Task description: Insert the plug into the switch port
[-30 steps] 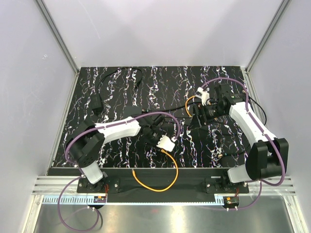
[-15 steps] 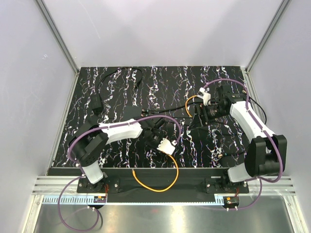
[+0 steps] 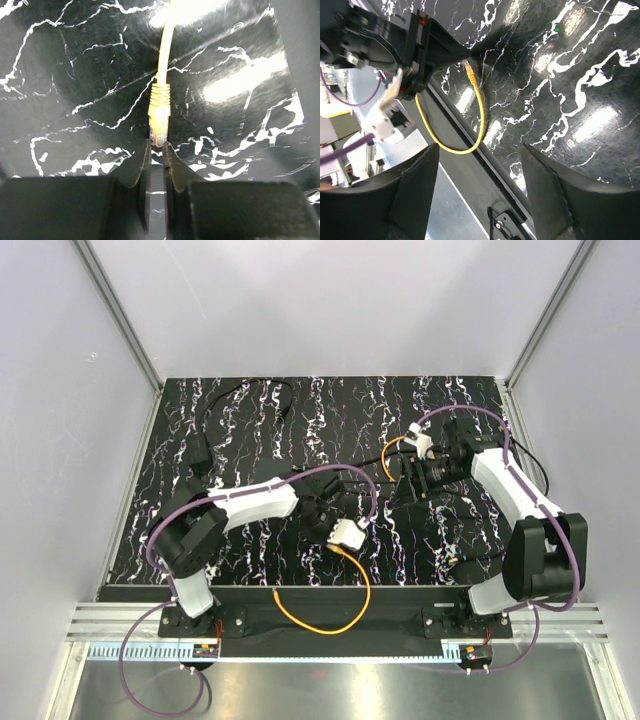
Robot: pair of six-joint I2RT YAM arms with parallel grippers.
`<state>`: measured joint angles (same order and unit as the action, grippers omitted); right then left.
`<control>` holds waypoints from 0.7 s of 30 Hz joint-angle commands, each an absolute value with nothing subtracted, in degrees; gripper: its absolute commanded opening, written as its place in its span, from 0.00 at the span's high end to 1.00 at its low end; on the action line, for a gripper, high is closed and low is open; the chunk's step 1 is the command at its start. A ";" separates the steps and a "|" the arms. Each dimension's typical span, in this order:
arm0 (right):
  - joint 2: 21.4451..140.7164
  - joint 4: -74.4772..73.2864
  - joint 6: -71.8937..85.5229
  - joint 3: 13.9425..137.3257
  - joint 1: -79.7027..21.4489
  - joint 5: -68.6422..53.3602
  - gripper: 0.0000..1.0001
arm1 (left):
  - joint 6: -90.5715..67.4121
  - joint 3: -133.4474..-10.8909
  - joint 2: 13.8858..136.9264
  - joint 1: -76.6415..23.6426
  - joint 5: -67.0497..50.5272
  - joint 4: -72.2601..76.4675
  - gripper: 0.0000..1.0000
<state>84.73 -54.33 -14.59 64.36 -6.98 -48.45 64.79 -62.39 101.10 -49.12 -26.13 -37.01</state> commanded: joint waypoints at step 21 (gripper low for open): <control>103.26 -36.83 -6.95 63.89 -22.15 -59.95 0.30 | 42.71 -75.94 103.71 -38.76 -49.49 -53.53 1.00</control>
<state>100.97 -41.28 -9.13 61.52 -20.58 -59.46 44.31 -75.72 104.03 -38.87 -46.35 -53.93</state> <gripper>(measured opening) 0.692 0.008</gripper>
